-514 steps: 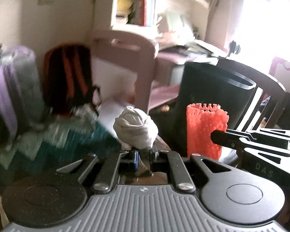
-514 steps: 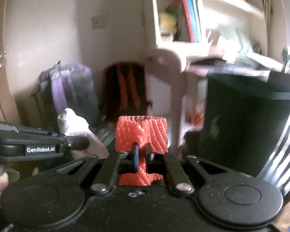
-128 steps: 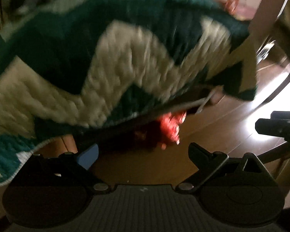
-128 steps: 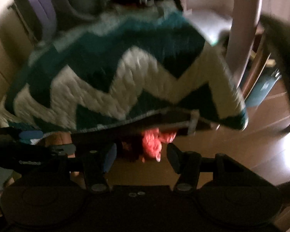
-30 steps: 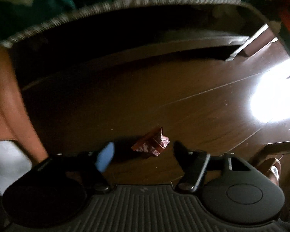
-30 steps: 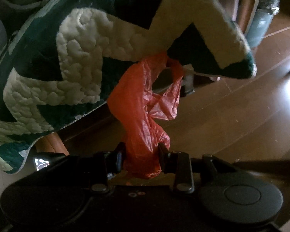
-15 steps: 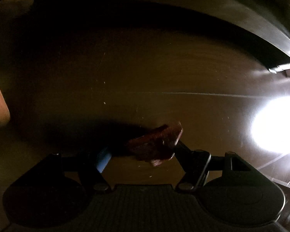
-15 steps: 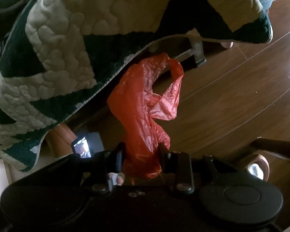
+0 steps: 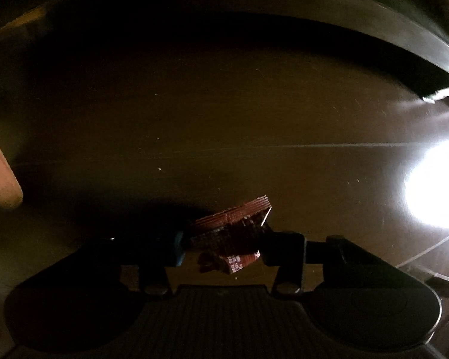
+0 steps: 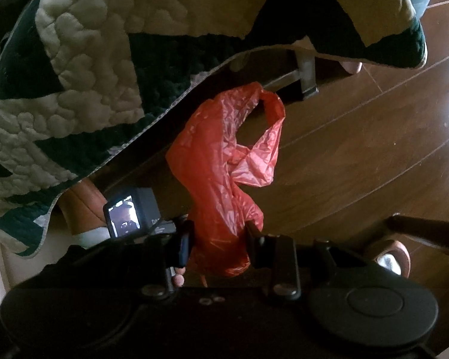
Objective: Collect trash
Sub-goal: 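Carry the red bag and brown wrapper up over the green wastebasket with both tools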
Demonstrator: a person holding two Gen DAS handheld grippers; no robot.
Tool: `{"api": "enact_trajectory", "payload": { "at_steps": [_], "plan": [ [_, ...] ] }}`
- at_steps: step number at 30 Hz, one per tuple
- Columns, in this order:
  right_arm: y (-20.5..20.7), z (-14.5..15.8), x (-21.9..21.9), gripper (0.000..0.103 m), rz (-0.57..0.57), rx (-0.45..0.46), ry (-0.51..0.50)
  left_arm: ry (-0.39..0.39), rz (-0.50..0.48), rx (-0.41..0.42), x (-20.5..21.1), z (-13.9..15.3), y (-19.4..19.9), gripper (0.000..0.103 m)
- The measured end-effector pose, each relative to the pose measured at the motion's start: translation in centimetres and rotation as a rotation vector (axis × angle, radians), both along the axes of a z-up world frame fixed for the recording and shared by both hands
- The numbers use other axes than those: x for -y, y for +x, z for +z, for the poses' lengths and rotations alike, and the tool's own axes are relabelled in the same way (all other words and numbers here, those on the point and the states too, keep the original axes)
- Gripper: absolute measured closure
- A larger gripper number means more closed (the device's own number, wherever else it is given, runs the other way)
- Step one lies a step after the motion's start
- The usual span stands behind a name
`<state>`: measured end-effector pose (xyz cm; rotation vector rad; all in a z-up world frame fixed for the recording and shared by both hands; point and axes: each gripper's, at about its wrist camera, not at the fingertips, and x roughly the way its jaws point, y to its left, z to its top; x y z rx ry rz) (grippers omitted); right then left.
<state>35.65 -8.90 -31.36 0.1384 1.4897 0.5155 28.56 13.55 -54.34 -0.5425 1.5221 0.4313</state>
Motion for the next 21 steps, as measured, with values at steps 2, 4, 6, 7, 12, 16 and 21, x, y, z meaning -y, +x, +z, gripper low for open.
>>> {"api": "enact_trajectory", "payload": {
  "at_steps": [2, 4, 6, 7, 12, 16, 21],
  "plan": [
    [-0.1, 0.2, -0.1, 0.068, 0.015, 0.023, -0.012, -0.006, -0.007, 0.004, 0.2, 0.7, 0.1, 0.059],
    [-0.2, 0.5, -0.2, 0.068, 0.024, 0.044, -0.02, 0.004, -0.022, 0.008, 0.5, 1.8, 0.2, 0.059],
    [-0.2, 0.9, -0.2, 0.068, 0.022, 0.059, -0.016, 0.011, -0.042, 0.018, 1.0, 3.1, 0.2, 0.059],
    [-0.3, 1.3, -0.2, 0.068, 0.021, 0.071, -0.013, 0.017, -0.056, 0.027, 1.2, 3.8, 0.2, 0.059],
    [-0.3, 3.5, -0.4, 0.068, 0.028, 0.153, 0.005, 0.032, -0.113, 0.08, 2.3, 9.0, -0.1, 0.059],
    [-0.9, 6.2, -0.2, 0.069, 0.034, 0.249, 0.013, 0.046, -0.158, 0.143, 2.9, 15.0, -1.0, 0.059],
    [-2.9, 9.8, 0.1, 0.069, 0.036, 0.341, 0.026, 0.052, -0.177, 0.285, 3.4, 23.9, -2.6, 0.058]
  ]
}}
